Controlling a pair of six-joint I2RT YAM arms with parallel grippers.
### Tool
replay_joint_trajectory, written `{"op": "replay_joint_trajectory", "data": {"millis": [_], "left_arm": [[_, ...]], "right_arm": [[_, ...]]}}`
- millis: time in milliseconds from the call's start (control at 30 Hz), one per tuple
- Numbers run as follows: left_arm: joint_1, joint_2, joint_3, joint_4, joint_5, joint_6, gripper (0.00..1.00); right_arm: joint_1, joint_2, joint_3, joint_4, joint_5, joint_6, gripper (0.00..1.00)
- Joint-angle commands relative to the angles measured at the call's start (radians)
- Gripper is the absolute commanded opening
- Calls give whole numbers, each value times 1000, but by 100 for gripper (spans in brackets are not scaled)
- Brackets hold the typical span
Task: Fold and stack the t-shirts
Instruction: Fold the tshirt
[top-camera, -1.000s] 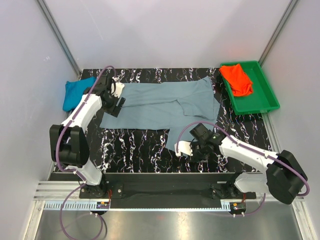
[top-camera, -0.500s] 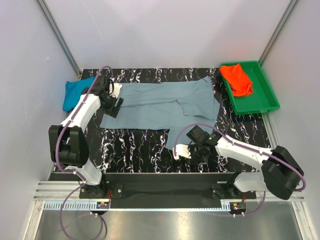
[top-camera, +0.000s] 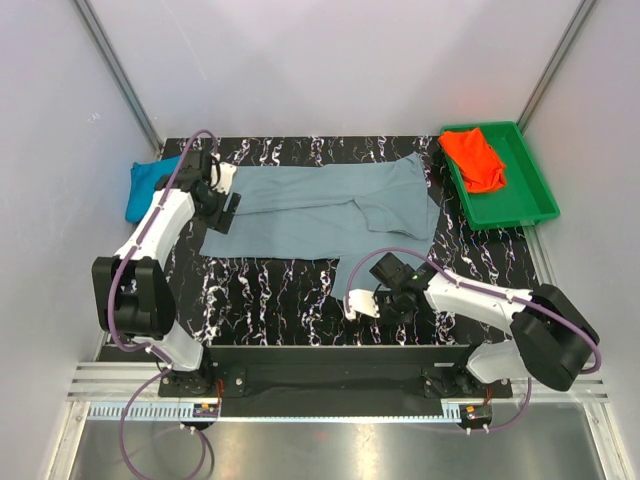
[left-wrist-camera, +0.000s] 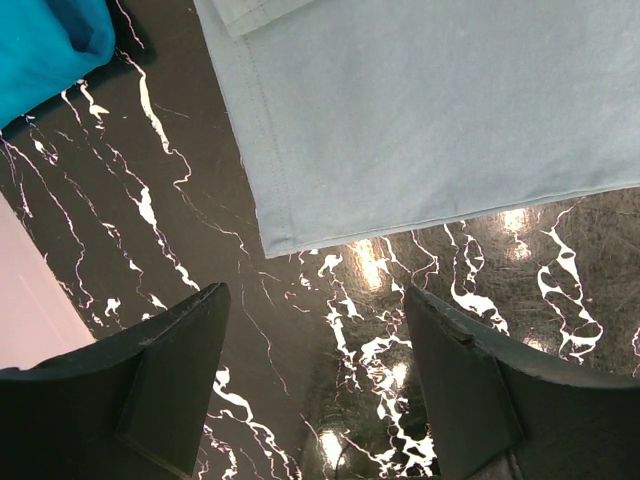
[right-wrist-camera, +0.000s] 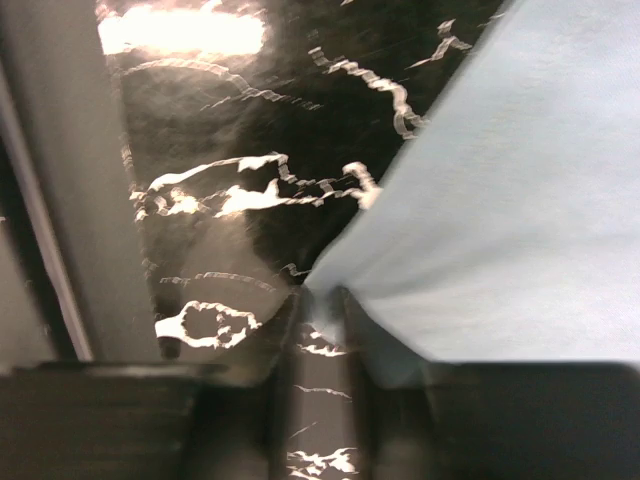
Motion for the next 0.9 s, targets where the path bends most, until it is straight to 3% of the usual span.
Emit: {"op": "replay_joint_trajectory", "data": {"millis": [0, 167, 367, 467, 733, 867], "left_arm": [[9, -30, 2, 18, 17, -16, 76], [19, -30, -8, 20, 17, -17, 76], [59, -42, -19, -23, 106, -42, 72], [137, -32, -41, -30, 160, -72, 69], [246, 125, -2, -59, 339, -144, 53], [268, 171, 16, -75, 372, -152, 52]], "right_arm": [[13, 5, -15, 72, 25, 12, 20], [13, -4, -12, 80, 68, 15, 1], [10, -70, 74, 40, 174, 27, 0], [9, -102, 132, 18, 195, 52, 0], [-16, -113, 149, 14, 194, 67, 0], [-27, -110, 160, 20, 195, 76, 0]]}}
